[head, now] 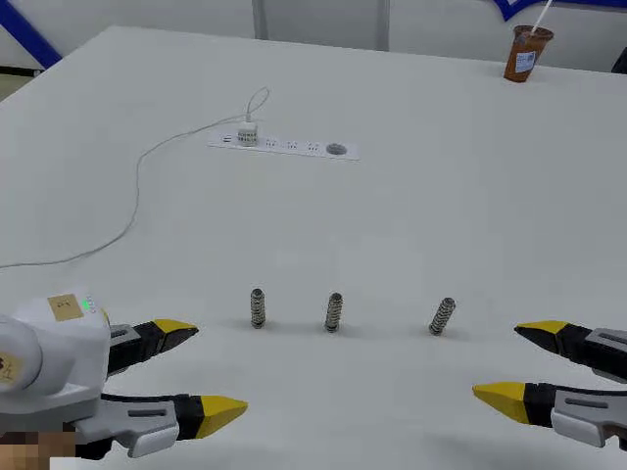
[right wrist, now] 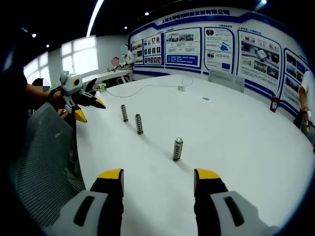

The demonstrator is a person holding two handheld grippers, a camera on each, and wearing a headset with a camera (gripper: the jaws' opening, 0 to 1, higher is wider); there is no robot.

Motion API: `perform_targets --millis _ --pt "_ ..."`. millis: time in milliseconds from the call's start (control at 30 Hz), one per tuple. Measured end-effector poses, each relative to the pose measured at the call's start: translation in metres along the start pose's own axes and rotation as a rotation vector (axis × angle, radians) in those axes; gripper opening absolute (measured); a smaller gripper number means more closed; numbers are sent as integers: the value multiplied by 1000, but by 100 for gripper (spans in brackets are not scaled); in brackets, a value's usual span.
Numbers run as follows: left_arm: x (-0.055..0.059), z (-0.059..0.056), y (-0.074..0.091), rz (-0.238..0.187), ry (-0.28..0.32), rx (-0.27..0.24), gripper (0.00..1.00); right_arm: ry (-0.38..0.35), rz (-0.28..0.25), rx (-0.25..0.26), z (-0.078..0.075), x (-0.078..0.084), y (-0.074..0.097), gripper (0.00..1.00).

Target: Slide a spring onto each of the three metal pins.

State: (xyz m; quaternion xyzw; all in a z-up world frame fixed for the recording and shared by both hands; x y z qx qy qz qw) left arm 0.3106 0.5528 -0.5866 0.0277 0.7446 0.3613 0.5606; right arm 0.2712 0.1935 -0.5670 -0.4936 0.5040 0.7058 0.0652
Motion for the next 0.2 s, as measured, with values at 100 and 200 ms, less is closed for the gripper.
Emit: perform_targets --millis 100,200 --pt "1 1 -1 1 1 0 64 -1 -1 3 0 1 1 59" --pt "1 1 -1 -1 1 2 64 -5 0 3 0 1 1 59"
Point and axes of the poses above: the centre of the closed fingertips' face, and the gripper's own axes: y roughly backward along the fingers, z roughly to its left, x roughly out of its underside, the point moved 8 cm from there along y, roughly backward along the fingers, and after that the axes turned 7 degrees about z, right-handed, at the moved point
